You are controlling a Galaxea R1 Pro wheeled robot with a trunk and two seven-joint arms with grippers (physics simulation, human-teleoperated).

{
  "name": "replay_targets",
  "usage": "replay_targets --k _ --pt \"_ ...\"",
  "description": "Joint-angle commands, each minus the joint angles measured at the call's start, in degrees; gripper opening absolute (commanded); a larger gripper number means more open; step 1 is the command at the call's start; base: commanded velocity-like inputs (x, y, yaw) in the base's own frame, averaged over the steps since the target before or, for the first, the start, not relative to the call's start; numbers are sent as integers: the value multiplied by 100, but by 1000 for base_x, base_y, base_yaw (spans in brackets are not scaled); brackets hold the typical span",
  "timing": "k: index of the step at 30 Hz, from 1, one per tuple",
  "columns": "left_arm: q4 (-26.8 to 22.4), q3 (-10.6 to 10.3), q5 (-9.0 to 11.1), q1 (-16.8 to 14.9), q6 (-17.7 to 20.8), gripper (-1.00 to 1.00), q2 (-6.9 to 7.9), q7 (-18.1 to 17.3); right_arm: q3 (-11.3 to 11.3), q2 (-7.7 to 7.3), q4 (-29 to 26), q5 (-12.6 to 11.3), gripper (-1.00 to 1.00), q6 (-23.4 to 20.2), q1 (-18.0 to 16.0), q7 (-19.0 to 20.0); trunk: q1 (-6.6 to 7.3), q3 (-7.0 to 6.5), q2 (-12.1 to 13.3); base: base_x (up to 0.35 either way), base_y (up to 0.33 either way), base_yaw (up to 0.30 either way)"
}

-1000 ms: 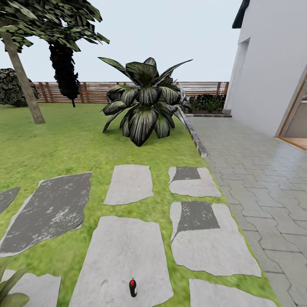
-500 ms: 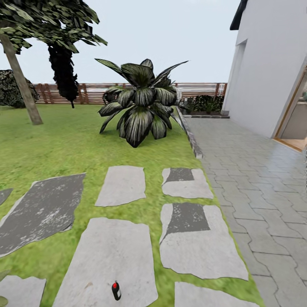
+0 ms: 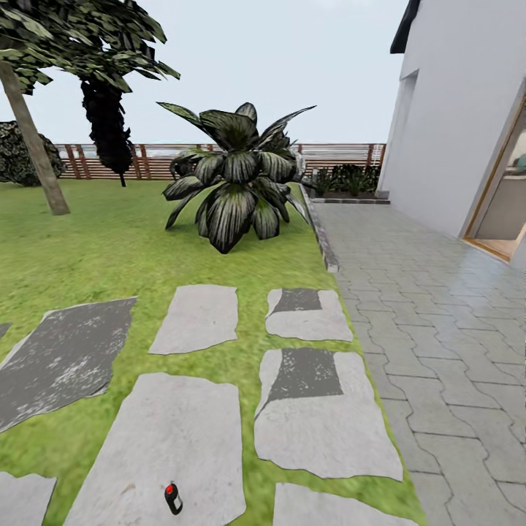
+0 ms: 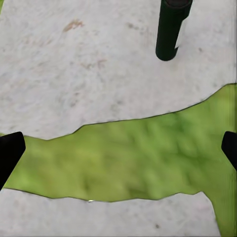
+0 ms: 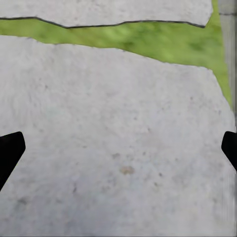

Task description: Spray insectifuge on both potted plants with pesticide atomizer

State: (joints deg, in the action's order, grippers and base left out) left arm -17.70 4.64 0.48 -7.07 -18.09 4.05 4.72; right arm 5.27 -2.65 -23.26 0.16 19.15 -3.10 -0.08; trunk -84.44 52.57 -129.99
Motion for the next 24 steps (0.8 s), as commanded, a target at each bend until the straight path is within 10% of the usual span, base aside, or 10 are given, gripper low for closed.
replay_targets --k 1,24 --pt "4 11 4 -4 -19 100 -1 2 9 1 5 2 100 19 -3 -1 1 5 -2 0 -72 0" --pt "4 11 4 -1 -24 100 -1 2 0 7 -3 -5 100 27 -5 17 1 5 -2 37 -50 0"
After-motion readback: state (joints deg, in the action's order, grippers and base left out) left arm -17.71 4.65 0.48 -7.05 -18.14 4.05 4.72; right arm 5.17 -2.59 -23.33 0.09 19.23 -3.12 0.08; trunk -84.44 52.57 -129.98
